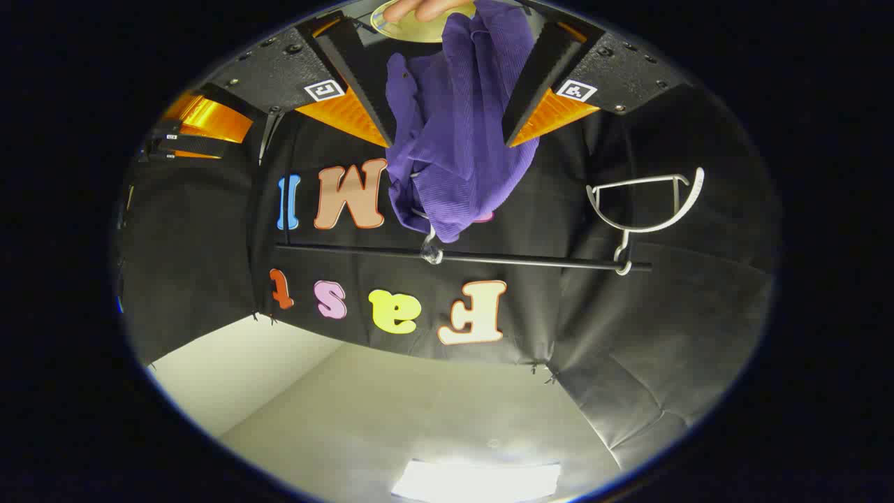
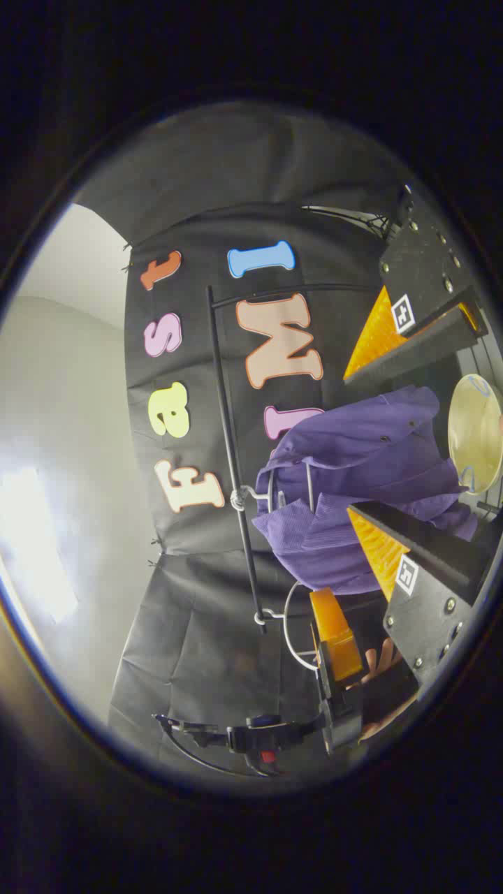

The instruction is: Grasp the clothes on the hanger with both hands and then place them into the laundry hamper below.

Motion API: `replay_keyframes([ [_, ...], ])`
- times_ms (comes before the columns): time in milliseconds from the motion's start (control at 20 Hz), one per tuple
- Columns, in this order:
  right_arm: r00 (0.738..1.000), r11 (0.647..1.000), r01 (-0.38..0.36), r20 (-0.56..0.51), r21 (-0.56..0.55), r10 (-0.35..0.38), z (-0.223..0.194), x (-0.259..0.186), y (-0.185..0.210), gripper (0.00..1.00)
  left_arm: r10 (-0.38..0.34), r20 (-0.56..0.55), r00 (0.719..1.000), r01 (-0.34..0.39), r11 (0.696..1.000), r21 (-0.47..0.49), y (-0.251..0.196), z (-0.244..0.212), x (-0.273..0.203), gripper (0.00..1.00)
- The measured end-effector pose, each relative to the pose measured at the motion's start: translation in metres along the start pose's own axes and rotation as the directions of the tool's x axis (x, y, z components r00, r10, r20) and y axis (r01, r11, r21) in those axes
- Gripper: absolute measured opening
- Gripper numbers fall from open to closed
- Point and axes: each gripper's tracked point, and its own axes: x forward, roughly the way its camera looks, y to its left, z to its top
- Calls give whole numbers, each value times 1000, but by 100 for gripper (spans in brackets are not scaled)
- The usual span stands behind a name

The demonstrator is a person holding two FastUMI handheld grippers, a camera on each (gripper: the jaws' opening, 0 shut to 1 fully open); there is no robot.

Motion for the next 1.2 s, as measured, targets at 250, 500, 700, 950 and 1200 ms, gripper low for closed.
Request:
replay_keyframes([
  [250,1000,1000,-11,-4,5,11,-1,1,1,96,18,10,1000,-18,1000,10,3,3,-2,90],
  [500,999,999,-35,15,17,35,0,0,8,98,30,8,1000,-30,999,13,8,-3,-3,90],
  [700,998,998,-55,29,4,55,-6,4,12,98,50,-1,999,-50,999,4,12,-13,1,90],
  [950,996,997,-80,29,1,80,-23,13,10,99,86,16,996,-86,996,-1,11,-22,6,94],
  [1200,996,995,-88,29,-36,89,-38,37,-3,99,109,-19,994,-109,994,28,-7,-56,34,90],
])
